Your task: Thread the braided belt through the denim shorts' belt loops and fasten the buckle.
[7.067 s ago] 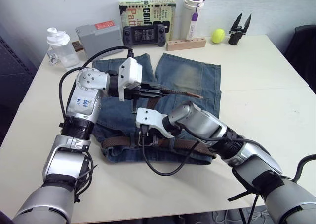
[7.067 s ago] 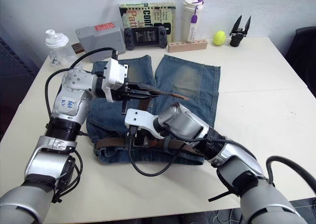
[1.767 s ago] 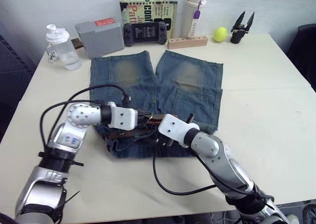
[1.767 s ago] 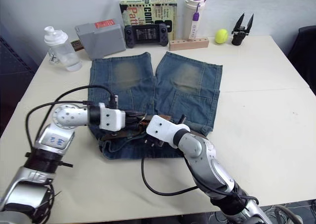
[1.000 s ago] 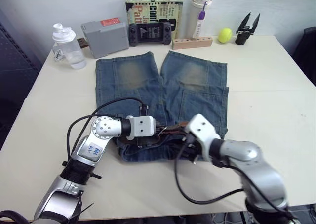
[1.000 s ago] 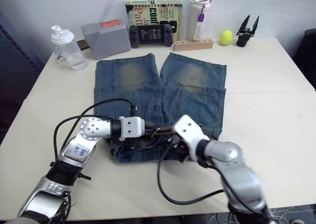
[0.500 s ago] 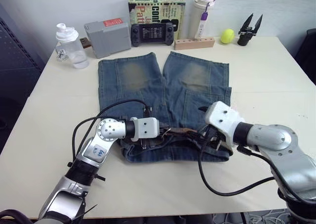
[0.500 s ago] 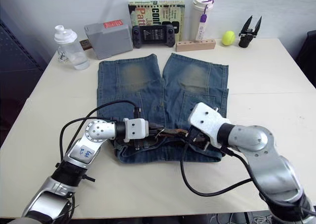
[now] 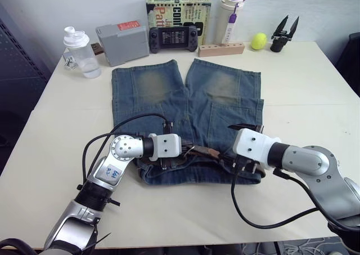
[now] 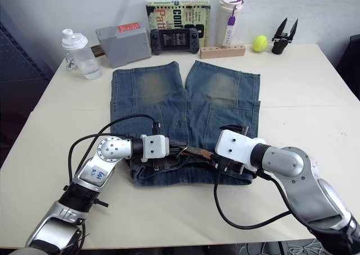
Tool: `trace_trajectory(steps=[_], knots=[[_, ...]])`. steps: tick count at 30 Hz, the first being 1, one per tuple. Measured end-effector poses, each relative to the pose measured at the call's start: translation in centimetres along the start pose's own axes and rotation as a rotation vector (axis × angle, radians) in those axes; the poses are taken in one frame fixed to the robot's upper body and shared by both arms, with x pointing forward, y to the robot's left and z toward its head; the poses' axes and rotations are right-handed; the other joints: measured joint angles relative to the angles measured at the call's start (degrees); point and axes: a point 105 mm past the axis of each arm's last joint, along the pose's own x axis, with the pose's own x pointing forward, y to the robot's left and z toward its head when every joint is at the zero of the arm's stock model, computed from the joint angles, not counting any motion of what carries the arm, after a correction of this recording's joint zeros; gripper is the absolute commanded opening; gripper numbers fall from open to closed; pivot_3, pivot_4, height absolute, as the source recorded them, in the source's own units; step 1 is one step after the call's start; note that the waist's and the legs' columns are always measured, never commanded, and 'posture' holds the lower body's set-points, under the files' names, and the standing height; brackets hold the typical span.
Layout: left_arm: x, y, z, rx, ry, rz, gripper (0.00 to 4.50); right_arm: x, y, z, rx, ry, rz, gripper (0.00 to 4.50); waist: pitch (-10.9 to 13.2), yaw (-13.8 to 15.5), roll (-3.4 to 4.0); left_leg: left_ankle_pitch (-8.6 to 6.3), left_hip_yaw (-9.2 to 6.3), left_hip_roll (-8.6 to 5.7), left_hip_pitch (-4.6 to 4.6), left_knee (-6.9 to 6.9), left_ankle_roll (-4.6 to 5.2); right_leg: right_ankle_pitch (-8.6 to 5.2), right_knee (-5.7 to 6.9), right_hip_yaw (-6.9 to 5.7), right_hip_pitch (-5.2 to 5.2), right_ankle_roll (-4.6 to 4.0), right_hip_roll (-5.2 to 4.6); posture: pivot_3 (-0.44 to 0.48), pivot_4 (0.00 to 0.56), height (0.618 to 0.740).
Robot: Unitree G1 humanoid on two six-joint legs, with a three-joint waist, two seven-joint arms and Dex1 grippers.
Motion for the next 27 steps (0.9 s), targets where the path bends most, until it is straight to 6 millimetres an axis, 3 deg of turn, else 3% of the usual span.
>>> trace_trajectory(steps=[11, 27], knots=[[0.0, 0.1, 0.0, 0.004, -0.001, -0.001, 0.0, -1.0, 0.4, -1.3, -0.023, 0.053, 0.033, 4.45, 0.0, 0.02, -0.01, 0.0, 0.0, 0.0, 0.0, 0.0, 0.0, 0.0, 0.0, 0.0, 0.0, 0.0, 0.0, 0.0, 0.15, 0.726], [-0.4, 0.3, -0.4, -0.004, 0.017, 0.009, 0.0, 0.7, -0.3, 0.0, -0.065, 0.001, -0.006, 4.45, 0.0, -0.09, 0.0, 0.0, 0.01, 0.01, -0.01, 0.02, 0.0, 0.0, 0.01, 0.0, -0.01, 0.0, 0.01, 0.0, 0.15, 0.726]])
